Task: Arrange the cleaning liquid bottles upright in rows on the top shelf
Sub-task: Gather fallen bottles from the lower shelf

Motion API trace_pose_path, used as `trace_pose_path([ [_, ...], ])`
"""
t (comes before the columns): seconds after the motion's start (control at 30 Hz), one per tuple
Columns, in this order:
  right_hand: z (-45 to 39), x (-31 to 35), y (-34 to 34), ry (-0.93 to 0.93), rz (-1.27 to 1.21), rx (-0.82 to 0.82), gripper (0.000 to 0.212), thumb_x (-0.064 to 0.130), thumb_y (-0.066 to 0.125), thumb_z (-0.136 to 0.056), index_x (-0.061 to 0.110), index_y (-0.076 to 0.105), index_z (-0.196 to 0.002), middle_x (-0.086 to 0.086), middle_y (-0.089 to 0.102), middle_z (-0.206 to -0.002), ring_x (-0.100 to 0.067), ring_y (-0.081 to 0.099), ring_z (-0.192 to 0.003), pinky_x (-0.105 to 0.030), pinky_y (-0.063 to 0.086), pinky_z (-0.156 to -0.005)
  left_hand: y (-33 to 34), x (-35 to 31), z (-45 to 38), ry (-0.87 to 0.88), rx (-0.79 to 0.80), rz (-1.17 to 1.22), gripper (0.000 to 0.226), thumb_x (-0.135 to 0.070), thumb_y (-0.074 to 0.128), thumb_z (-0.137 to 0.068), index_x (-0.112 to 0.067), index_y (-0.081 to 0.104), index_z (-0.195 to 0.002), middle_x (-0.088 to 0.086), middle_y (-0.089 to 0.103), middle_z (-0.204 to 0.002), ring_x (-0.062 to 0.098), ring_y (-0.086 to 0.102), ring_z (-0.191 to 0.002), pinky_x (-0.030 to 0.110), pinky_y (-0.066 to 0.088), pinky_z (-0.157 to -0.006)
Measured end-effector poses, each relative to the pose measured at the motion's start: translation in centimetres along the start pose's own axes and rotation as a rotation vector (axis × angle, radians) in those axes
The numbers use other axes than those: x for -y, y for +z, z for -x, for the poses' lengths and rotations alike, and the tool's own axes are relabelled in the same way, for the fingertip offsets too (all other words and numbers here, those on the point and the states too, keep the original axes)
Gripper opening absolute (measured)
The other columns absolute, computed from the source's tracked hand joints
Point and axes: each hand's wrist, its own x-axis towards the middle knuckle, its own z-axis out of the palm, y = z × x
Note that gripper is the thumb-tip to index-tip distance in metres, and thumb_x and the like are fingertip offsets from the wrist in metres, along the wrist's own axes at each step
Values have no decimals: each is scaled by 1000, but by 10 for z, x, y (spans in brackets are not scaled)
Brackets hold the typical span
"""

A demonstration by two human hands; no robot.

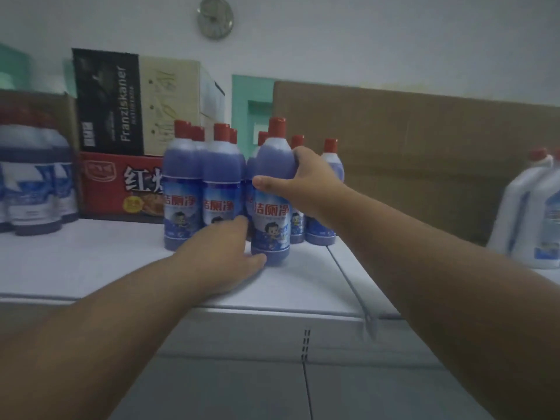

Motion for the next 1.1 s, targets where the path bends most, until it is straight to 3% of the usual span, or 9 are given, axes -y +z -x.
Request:
trace_pose_path([
  [0.1, -5, -5, 12, 20, -39, 5, 56, 50, 83, -74, 25, 49, -112, 13, 58, -93, -3, 61, -84, -19, 54, -64, 7, 6, -2, -33, -5, -54, 43, -52, 59, -87, -25, 53, -121, -5, 64, -115, 18, 61, -96, 36, 53, -85],
  [0.27, -3, -19, 10, 86, -27, 99, 68, 51, 84, -71, 28, 42, -119, 10, 61, -102, -13, 66, -89, -32, 60, -76, 11, 7, -3, -21, -2, -126, 37, -51, 51, -87, -25, 55, -113, -4, 64, -113, 21, 60, -100, 42, 54, -88],
  [0.4, 7, -32, 16, 70, 39, 204, 66, 35, 91, -68, 26, 46, -116, 8, 64, -107, -11, 67, -92, -28, 60, -72, 12, 6, -2, -31, -3, -166, 32, -50, 50, -90, -25, 55, -110, -3, 62, -110, 21, 58, -99, 42, 53, -90],
  [0.67, 2, -37, 29, 0, 147, 139, 58, 36, 86, -76, 26, 45, -116, 10, 60, -104, -5, 58, -82, -13, 46, -64, 12, 6, -2, -9, -11, -219, 27, -46, 46, -94, -25, 56, -108, -2, 60, -109, 22, 55, -100, 42, 51, -91],
  [0.8, 6, -40, 35, 10, 163, 108, 58, 37, 83, -79, 25, 45, -121, 6, 65, -118, -11, 65, -92, -17, 52, -66, 12, 7, -3, 8, -5, -217, 25, -46, 47, -94, -26, 56, -106, -2, 58, -106, 21, 55, -97, 42, 52, -90],
  [0.9, 16, -32, 25, -19, 198, 79, 56, 39, 81, -81, 24, 45, -121, 4, 66, -115, -14, 67, -92, -25, 57, -72, 7, 3, 0, 21, -13, -192, 18, -45, 50, -95, -28, 54, -99, -5, 58, -101, 17, 55, -91, 38, 53, -86],
  [1.1, 62, -12, -34, -269, 277, -111, 48, 36, 75, -85, 23, 51, -124, 11, 50, -107, -11, 59, -93, -12, 38, -66, -1, -36, 19, 94, -174, -73, 23, -51, 53, -93, -29, 56, -92, -9, 61, -95, 14, 58, -86, 38, 55, -80],
])
